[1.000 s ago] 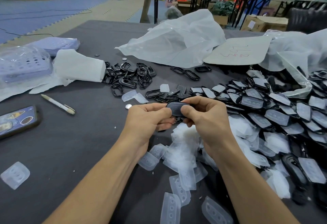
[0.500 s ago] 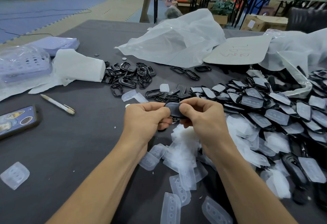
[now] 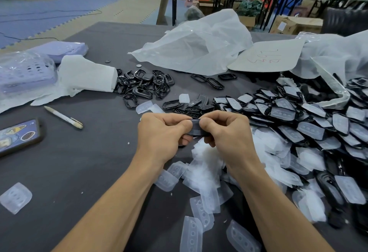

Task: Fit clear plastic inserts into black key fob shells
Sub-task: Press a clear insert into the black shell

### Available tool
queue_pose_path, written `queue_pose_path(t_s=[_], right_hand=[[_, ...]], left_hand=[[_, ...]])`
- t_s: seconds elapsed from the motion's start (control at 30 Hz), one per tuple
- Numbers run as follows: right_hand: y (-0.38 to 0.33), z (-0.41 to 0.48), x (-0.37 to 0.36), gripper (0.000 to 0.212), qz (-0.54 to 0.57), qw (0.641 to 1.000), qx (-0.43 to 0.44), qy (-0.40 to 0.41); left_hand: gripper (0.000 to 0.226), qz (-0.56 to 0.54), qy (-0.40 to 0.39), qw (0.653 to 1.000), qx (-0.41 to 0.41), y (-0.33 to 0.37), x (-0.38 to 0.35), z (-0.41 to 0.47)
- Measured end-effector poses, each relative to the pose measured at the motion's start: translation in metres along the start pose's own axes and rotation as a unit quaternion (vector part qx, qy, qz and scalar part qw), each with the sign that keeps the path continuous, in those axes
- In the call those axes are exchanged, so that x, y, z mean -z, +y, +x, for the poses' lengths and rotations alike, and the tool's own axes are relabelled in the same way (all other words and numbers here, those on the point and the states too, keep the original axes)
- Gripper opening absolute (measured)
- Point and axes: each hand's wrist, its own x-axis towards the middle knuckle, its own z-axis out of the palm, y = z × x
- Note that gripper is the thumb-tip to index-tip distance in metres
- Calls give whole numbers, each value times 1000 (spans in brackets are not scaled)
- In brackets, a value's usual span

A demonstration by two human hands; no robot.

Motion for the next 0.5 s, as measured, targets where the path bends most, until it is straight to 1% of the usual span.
queue_pose_path(t_s=[0.1,0.23,0.4,0.43,0.5], right_hand=[[0,0,-1,20,-19,1000,10,-2],[1,0,-3,24,-29,999,22,20],[1,-1,-1,30,-9,1000,2,22],[1,-1,-1,29,-18,999,9,31],[3,-3,-2,20,-78,995,46,39]], left_hand=[[20,-8,-5,1000,-1,0,2,1],[21,-17,-12,1000,-3,0,0,0],[26,-20,1,1000,3,-1,-1,0],[26,-17,3,1000,0,-1,-2,-1],[23,-18,-4,1000,-6,0,-3,-3]])
